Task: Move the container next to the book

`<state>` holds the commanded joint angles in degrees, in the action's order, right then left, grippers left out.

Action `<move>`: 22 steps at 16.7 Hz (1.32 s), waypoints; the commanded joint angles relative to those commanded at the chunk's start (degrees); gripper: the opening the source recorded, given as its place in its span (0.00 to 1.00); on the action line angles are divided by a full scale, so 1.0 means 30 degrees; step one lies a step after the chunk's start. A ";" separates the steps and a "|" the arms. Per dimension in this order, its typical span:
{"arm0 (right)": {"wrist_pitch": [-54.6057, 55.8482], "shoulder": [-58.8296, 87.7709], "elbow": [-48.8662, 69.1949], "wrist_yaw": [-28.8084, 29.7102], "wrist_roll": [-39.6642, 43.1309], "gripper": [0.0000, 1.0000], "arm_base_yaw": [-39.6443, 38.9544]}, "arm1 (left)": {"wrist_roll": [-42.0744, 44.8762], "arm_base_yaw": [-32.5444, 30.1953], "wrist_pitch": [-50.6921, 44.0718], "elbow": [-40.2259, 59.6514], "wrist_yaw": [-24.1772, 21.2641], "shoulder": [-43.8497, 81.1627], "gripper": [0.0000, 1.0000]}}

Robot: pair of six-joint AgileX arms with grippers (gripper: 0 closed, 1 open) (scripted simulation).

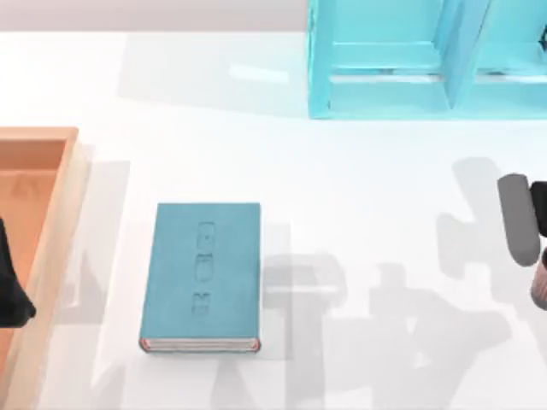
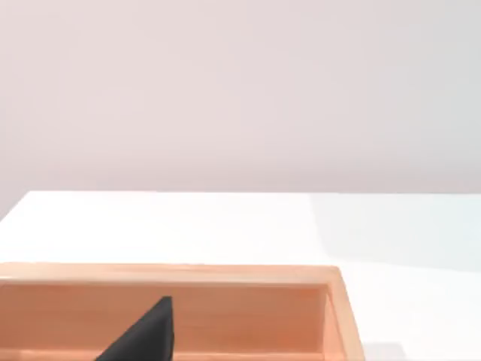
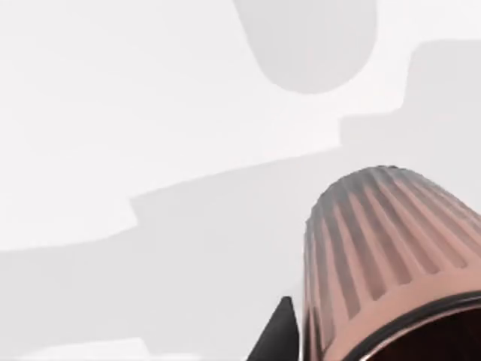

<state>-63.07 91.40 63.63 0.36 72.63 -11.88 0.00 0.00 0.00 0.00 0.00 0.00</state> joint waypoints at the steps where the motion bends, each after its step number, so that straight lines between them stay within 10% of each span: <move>1: -0.0199 0.0375 0.0545 0.0048 -0.1347 0.00 -0.0681 | 0.0000 0.0000 0.0000 0.0000 0.0000 0.0000 1.00; 22: -0.3991 0.7730 1.3430 0.0671 -3.7052 0.00 -1.1085 | 0.0000 0.0000 0.0000 0.0000 0.0000 0.0000 1.00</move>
<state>-75.04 114.59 103.92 2.37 -38.52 -45.13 0.00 0.00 0.00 0.00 0.00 0.00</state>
